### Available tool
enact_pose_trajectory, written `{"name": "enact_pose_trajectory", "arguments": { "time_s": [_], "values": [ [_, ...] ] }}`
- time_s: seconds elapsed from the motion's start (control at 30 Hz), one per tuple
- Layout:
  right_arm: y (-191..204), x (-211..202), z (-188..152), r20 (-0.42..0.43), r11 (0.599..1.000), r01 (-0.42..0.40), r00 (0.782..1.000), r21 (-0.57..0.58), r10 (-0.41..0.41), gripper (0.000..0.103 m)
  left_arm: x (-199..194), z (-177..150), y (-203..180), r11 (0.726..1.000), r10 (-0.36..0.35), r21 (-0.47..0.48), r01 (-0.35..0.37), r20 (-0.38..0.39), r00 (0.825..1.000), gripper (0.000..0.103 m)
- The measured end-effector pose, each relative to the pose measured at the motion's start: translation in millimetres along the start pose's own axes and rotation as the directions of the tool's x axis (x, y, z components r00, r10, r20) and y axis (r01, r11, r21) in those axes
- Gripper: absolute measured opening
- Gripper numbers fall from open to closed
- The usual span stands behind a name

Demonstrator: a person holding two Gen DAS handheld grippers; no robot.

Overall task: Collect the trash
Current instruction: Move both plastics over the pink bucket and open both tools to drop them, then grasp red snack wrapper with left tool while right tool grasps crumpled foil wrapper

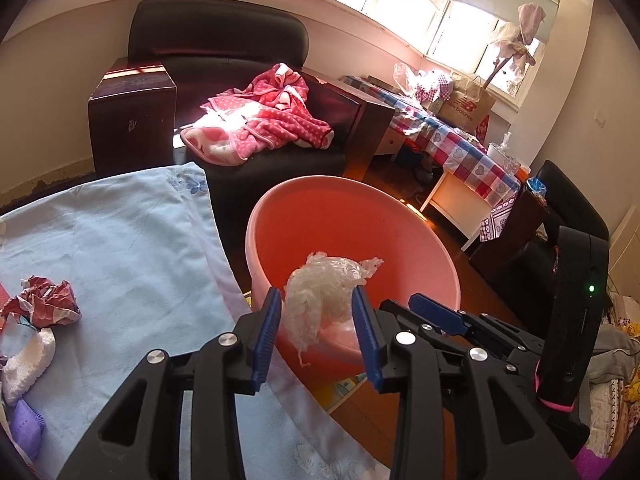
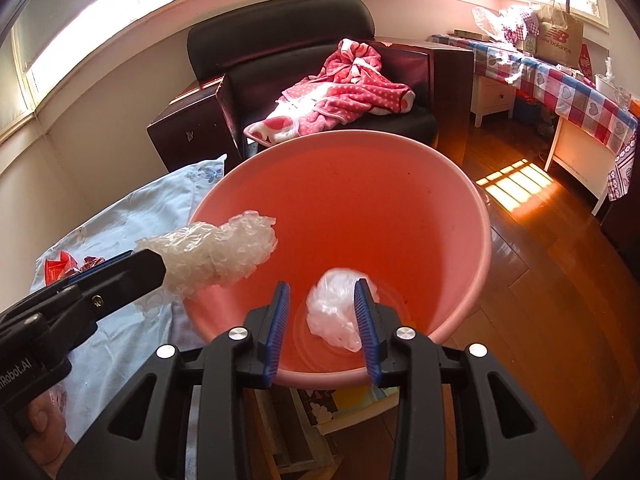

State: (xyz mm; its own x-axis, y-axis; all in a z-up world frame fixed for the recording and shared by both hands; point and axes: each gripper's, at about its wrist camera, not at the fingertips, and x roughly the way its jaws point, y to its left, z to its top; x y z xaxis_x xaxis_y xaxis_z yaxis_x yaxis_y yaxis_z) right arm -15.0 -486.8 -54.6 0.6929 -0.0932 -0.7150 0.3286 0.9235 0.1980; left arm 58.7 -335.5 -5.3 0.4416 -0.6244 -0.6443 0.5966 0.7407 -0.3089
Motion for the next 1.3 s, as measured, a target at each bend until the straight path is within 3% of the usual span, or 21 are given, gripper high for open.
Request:
{"name": "enact_pose_trajectory", "arguments": {
  "time_s": [0.3,0.43,0.87,1.0,1.07,1.3],
  "values": [
    [3,-13,1,0.034,1.000,-0.006,0.999,-0.001,0.006,0.034,-23,3,3,1.000,-0.006,-0.010,0.007,0.049,0.999,0.038],
    [11,-21,0,0.046,1.000,-0.022,0.999,-0.015,0.023,0.034,-38,0,4,1.000,-0.001,-0.011,0.001,0.065,0.998,0.046],
    [72,-39,-14,0.040,0.982,-0.134,0.989,-0.131,0.140,0.034,-94,-29,27,0.998,0.055,-0.039,-0.051,0.096,0.994,0.047],
    [93,-41,-20,0.024,0.972,-0.164,0.985,-0.167,0.170,0.034,-121,-39,42,0.995,0.098,-0.035,-0.094,0.138,0.986,0.047],
    [102,-42,-23,0.015,0.967,-0.181,0.982,-0.182,0.187,0.034,-136,-45,52,0.993,0.115,-0.046,-0.108,0.157,0.981,0.052],
    [131,-39,-36,-0.028,0.948,-0.232,0.973,-0.220,0.231,0.034,-188,-67,102,0.973,0.213,-0.133,-0.189,0.199,0.957,0.053]
  ]
}}
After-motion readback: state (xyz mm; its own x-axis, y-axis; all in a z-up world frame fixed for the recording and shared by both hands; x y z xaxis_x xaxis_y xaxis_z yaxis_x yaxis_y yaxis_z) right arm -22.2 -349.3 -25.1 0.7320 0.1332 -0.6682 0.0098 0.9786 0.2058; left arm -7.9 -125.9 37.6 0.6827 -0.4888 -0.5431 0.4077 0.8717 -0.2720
